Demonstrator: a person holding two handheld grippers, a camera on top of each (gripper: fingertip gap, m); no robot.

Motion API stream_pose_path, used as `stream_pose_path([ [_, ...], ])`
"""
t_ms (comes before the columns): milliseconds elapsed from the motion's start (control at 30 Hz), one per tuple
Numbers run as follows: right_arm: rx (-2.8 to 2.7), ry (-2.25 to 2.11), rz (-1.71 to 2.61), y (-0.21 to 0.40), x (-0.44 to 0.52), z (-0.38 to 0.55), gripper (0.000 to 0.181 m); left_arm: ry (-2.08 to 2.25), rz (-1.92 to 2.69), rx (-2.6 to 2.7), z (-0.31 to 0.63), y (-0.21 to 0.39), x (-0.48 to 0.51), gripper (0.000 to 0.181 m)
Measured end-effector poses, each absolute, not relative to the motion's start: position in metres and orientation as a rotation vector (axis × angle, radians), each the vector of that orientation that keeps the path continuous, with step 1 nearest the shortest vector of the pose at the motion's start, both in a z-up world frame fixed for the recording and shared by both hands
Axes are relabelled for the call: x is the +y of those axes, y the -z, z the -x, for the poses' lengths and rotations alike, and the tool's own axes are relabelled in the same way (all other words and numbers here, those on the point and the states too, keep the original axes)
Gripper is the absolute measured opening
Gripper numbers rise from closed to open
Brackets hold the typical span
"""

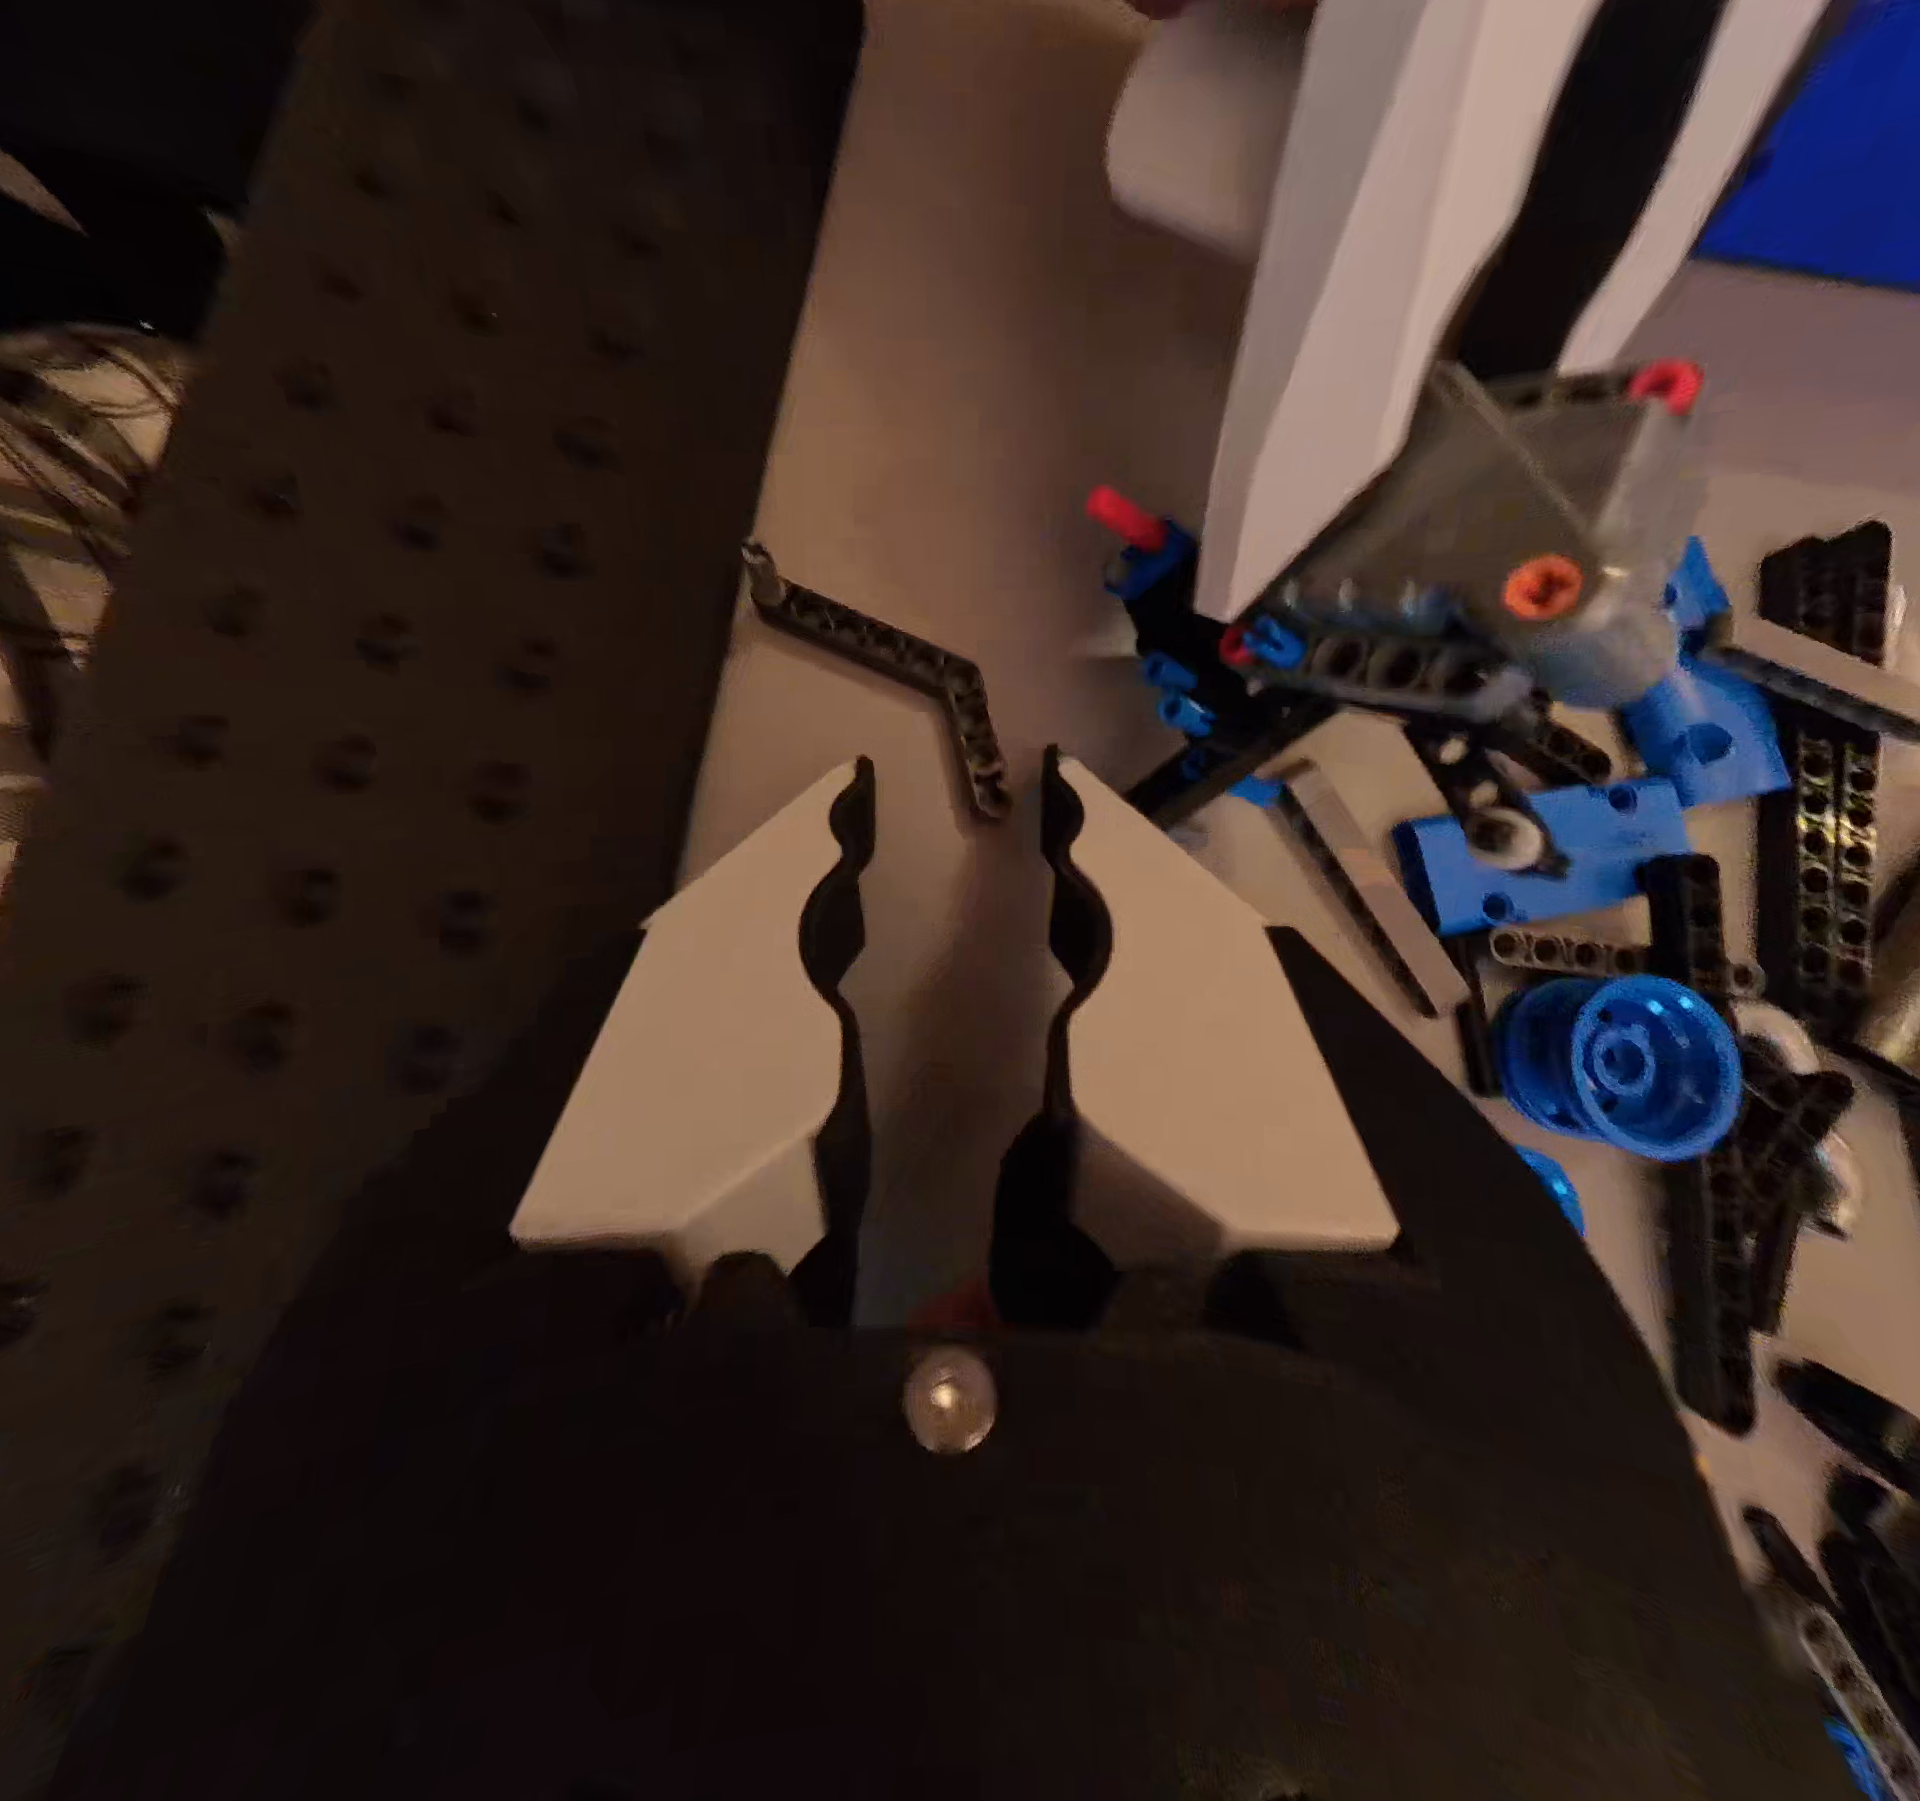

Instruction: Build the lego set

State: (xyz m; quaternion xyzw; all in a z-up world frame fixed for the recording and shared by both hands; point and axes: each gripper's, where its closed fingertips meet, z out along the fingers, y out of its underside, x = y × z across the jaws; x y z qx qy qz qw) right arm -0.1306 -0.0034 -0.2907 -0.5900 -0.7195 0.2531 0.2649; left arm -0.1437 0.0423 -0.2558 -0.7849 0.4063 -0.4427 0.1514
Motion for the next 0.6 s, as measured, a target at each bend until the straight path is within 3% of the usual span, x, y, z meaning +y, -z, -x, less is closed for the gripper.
stream_pose_path([
  [133,-1.939,-0.629,1.561,0.293,0.001,0.136,0.006,1.289,2.282,1.186,0.149,0.256,0.049,0.033],
  [333,-1.921,-0.725,1.584,0.286,-0.002,0.126,0.005,1.357,2.347,1.265,0.160,0.255,0.046,0.033],
  [533,-1.920,-0.814,1.582,0.281,-0.003,0.106,0.005,1.377,2.562,1.688,0.172,0.263,0.011,0.032],
  [600,-1.914,-0.824,1.591,0.279,-0.002,0.103,0.005,1.259,2.646,1.738,0.175,0.274,0.017,0.042],
])
